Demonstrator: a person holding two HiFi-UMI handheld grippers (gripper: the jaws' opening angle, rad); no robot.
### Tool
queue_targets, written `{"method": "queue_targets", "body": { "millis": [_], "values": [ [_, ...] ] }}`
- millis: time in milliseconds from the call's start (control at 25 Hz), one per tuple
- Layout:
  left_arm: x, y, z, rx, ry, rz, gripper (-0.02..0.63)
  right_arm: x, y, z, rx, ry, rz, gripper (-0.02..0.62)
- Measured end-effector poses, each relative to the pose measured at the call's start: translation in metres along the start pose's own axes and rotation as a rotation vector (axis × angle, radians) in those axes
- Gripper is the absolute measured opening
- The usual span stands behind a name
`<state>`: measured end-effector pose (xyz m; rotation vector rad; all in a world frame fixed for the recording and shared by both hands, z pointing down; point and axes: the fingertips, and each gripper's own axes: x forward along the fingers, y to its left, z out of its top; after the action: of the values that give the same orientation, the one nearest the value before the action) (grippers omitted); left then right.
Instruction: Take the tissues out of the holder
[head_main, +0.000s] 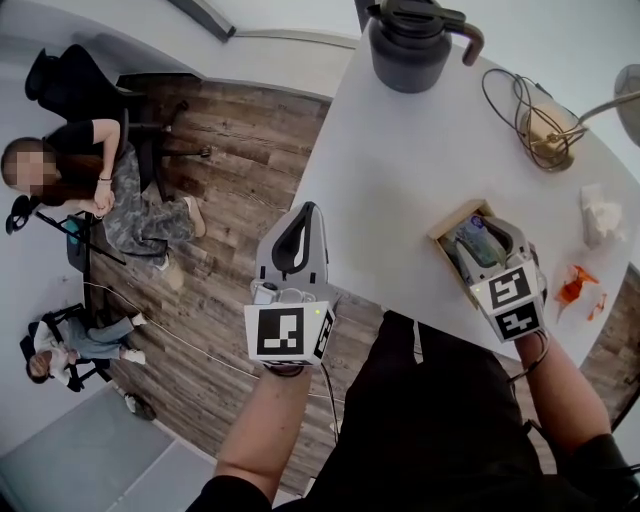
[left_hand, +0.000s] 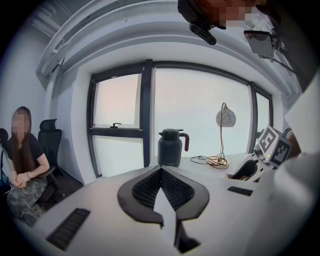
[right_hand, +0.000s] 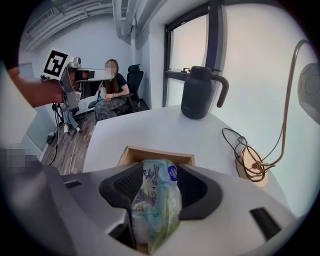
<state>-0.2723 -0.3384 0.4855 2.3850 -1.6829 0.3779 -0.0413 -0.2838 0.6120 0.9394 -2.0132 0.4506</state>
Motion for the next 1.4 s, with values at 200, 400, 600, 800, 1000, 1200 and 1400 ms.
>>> {"method": "queue_targets", "body": {
  "millis": [200, 400, 600, 800, 1000, 1200, 1400],
  "values": [
    [0.003, 0.008, -0.008, -0.021, 0.02, -0.004, 0.003, 0.009, 0.0, -0.003, -0.004, 0.056, -0.014, 0.192],
    [0.008, 0.015, -0.007, -0.041, 0.015, 0.006, 0.003, 0.016, 0.003, -0.005, -0.023, 0.114, -0.015, 0.192],
    [0.012, 0.017, -0.009, -0.045, 0.019, -0.001, 0.003, 0.021, -0.001, -0.009, -0.046, 0.167, -0.052, 0.192],
    [0.013, 0.019, -0.012, -0.043, 0.027, -0.007, 0.003, 0.025, -0.001, -0.012, -0.085, 0.209, -0.065, 0.19],
    [0.011, 0.025, -0.009, -0.049, 0.014, 0.011, 0.003, 0.027, -0.004, -0.012, -0.082, 0.203, -0.073, 0.18],
    [0.008, 0.027, -0.008, -0.054, 0.006, 0.017, 0.003, 0.027, -0.01, -0.01, -0.08, 0.179, -0.114, 0.086],
    [0.003, 0.025, -0.01, -0.049, 0.012, 0.017, 0.003, 0.02, -0.011, -0.005, -0.071, 0.137, -0.138, 0.042]
  ]
}}
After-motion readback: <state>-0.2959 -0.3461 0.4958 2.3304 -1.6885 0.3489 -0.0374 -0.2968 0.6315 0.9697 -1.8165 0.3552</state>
